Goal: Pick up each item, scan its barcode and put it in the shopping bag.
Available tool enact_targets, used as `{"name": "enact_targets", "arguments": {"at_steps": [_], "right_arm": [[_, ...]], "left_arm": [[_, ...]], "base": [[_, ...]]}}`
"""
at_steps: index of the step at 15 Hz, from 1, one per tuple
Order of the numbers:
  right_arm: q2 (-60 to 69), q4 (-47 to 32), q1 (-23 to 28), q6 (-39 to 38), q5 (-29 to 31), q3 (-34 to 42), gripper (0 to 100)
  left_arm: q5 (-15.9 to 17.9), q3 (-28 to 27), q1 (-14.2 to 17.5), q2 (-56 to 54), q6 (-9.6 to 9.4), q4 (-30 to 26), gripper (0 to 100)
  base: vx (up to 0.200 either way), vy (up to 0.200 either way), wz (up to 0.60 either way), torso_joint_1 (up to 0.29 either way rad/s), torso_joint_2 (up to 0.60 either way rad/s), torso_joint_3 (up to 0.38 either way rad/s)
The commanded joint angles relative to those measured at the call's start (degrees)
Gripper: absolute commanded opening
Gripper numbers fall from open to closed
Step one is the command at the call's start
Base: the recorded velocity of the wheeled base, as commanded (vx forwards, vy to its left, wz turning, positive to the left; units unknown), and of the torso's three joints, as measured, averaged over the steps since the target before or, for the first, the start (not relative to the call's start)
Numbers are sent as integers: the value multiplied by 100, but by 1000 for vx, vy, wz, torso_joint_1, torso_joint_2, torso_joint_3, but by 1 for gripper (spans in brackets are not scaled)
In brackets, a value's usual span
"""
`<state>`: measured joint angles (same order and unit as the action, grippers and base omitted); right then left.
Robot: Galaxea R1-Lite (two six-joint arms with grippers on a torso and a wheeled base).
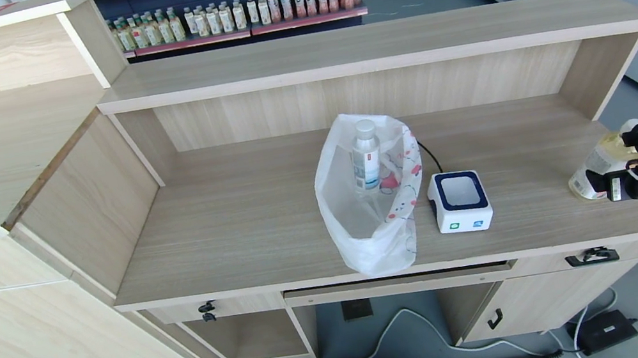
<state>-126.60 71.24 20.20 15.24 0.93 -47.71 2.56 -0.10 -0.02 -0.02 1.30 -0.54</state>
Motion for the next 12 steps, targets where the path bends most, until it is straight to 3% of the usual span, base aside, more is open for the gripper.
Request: {"name": "enact_targets", "arguments": {"at_steps": [1,3,12], "right_arm": [[-119,-23,2,-3,-57,-168,100],[-295,-31,-16,-3,-339,-361,100],[-822,-75,-7,-109,-374,-1144,100]], "left_arm": [[-1,1,2,2,1,1,100],[-1,1,2,2,1,1,100],[-1,1,2,2,1,1,100]], "base": [[0,0,0,0,0,0],[0,0,0,0,0,0],[0,0,0,0,0,0]]}}
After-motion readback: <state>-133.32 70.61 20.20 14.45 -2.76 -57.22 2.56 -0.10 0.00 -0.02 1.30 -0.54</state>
